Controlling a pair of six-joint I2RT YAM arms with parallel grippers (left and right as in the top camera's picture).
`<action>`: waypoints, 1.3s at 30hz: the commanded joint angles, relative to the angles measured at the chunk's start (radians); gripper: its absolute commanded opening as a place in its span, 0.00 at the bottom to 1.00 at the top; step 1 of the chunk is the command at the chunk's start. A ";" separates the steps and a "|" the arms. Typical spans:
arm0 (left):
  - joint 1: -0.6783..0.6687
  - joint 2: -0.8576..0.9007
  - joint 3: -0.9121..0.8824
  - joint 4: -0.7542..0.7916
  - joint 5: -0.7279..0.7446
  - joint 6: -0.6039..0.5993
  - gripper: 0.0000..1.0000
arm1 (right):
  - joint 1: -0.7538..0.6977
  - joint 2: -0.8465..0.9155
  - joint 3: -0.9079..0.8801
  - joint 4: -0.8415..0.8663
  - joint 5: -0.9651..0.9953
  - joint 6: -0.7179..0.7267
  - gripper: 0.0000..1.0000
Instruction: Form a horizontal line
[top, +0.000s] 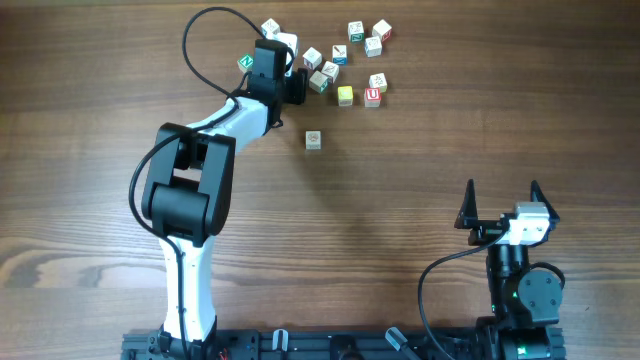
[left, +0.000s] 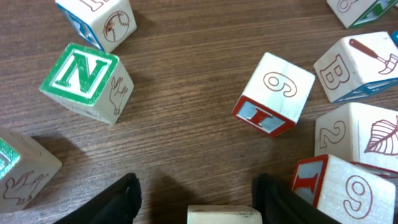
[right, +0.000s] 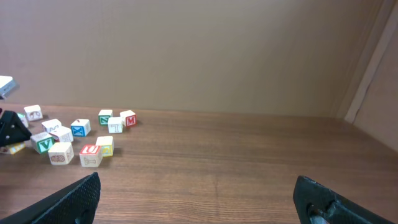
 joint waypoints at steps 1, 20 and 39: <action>-0.002 0.011 0.011 -0.012 0.013 0.005 0.56 | 0.002 0.002 -0.001 0.004 0.019 -0.012 1.00; -0.007 -0.108 0.011 -0.048 -0.042 0.005 0.38 | 0.002 0.002 -0.001 0.004 0.019 -0.013 1.00; -0.007 -0.099 0.011 -0.079 -0.025 0.005 0.58 | 0.002 0.002 -0.001 0.004 0.019 -0.012 1.00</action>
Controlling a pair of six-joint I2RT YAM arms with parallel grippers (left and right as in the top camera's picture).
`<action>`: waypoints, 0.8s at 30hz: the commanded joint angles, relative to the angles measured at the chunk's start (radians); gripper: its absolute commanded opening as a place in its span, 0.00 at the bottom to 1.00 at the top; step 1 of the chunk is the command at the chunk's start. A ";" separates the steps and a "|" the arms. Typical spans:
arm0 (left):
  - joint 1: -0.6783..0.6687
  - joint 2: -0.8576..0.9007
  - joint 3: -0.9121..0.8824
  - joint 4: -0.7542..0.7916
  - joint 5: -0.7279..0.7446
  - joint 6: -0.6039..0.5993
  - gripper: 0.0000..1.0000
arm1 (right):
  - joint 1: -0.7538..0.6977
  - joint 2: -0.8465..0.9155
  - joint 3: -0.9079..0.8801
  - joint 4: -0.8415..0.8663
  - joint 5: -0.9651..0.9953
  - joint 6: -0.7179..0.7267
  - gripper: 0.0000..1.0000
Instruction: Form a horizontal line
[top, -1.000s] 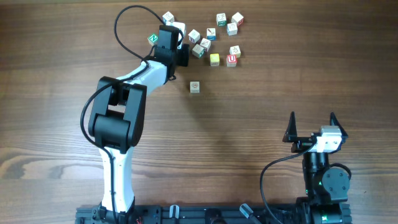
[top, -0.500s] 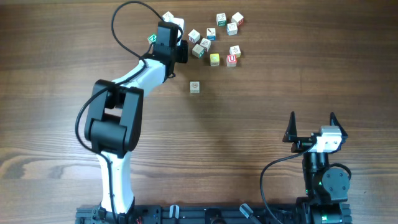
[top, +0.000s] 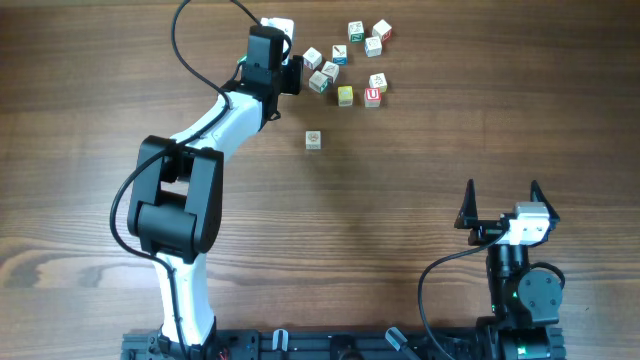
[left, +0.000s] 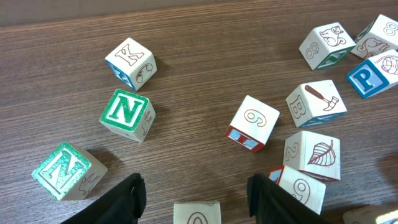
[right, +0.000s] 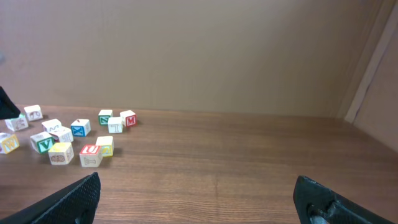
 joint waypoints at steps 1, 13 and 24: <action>-0.003 0.034 0.011 0.005 0.005 0.005 0.58 | 0.002 0.002 -0.001 0.004 0.019 -0.013 1.00; -0.008 0.117 0.011 0.043 0.024 0.005 0.56 | 0.002 0.002 -0.001 0.004 0.019 -0.013 1.00; -0.007 0.130 0.011 -0.003 0.031 0.004 0.27 | 0.002 0.002 -0.001 0.004 0.019 -0.013 1.00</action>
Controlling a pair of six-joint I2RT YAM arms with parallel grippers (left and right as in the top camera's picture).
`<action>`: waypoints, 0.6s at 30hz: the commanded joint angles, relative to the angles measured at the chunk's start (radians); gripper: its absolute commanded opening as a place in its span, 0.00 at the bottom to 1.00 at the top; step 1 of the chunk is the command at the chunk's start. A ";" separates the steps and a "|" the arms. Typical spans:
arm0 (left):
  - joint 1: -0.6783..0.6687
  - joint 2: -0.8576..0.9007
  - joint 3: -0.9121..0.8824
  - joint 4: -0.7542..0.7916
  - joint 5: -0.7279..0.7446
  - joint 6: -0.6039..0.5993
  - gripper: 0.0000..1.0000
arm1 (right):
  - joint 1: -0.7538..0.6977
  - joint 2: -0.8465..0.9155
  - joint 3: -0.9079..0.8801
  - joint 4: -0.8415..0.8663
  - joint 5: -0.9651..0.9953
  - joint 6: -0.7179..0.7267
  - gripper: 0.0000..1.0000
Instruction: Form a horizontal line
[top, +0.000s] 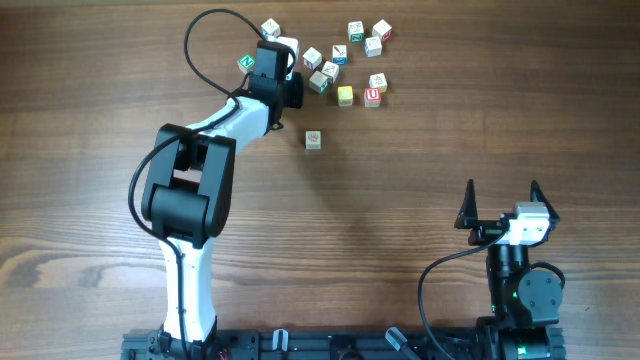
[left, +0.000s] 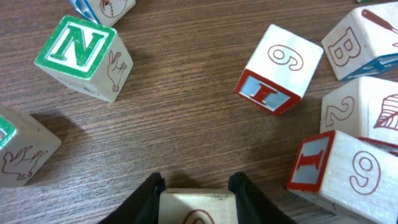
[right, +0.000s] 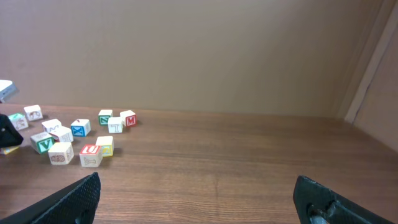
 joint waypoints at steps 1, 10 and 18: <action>-0.004 0.016 0.011 -0.014 0.014 0.003 0.26 | 0.002 0.002 -0.001 0.004 0.019 -0.013 1.00; -0.005 -0.015 0.014 -0.007 -0.008 0.003 0.22 | 0.002 0.002 -0.001 0.004 0.019 -0.012 1.00; -0.005 -0.081 0.014 -0.037 -0.033 -0.063 0.23 | 0.002 0.002 -0.001 0.004 0.019 -0.012 1.00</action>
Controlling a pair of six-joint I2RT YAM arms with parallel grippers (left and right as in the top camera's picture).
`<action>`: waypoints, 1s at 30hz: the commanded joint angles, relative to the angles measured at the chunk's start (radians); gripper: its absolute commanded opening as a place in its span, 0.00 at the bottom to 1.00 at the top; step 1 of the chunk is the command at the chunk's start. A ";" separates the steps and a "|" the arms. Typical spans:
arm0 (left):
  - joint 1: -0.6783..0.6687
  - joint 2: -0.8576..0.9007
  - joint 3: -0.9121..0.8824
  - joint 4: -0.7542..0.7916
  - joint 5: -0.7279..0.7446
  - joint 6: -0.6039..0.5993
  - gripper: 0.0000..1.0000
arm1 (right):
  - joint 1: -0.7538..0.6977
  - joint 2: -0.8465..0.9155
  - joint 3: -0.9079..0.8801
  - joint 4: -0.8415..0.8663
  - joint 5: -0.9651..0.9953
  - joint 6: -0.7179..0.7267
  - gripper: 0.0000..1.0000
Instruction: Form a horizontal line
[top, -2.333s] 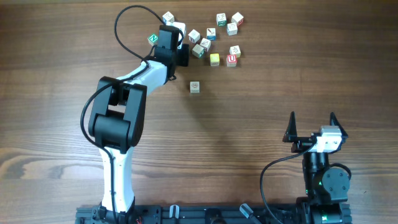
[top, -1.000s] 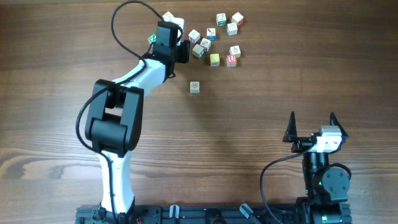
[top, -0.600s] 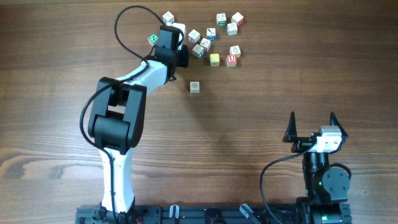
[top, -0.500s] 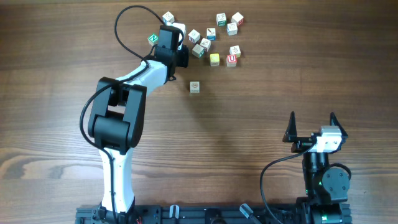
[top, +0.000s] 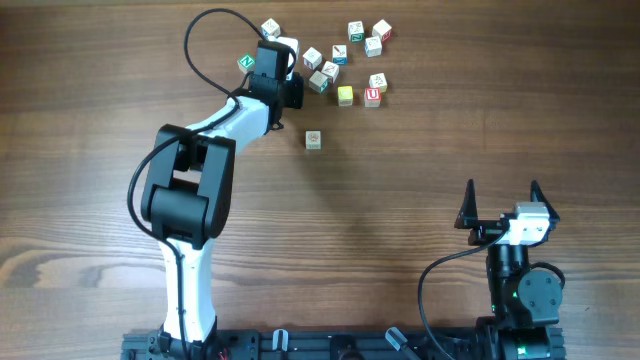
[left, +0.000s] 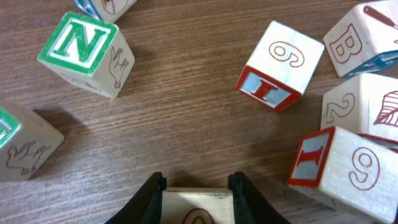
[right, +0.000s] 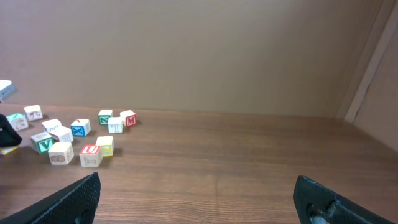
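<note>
Several lettered wooden blocks (top: 340, 65) lie scattered at the far middle of the table. One lone block (top: 313, 140) sits apart, nearer than the cluster. My left gripper (top: 283, 88) is at the cluster's left edge, low over the table. In the left wrist view the left gripper (left: 195, 182) is shut on a pale block (left: 196, 208) with a brown curved mark. Ahead of it lie a green N block (left: 84, 53), a 6/I block (left: 280, 65) and a 9/I block (left: 342, 171). My right gripper (top: 501, 190) stands open and holds nothing at the near right.
A 2/leaf block (left: 367, 109) and a B/hammer block (left: 367, 37) crowd the right of the held block. Another green-lettered block (left: 25, 149) lies to its left. A cardboard wall (right: 199, 56) backs the table. The left arm's cable (top: 200, 40) loops at the far left.
Almost nothing: the left gripper stays shut on the pale block at the same spot, with only a slight shift in its view. The right arm has not moved.
The left gripper was first low and open with the pale block between its fingers. Then it stood higher and further back, still open, the block on the table between them. After that it was low again and shut on the block, as now. The right arm stayed parked.
</note>
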 joint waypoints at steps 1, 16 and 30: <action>-0.004 -0.081 0.012 -0.024 -0.022 -0.067 0.23 | 0.002 0.002 -0.001 0.004 0.019 -0.012 1.00; -0.094 -0.298 0.012 -0.186 -0.051 -0.233 0.20 | 0.002 0.002 -0.001 0.004 0.019 -0.012 1.00; -0.303 -0.331 0.012 -0.383 -0.219 -0.460 0.14 | 0.002 0.002 -0.001 0.004 0.019 -0.012 1.00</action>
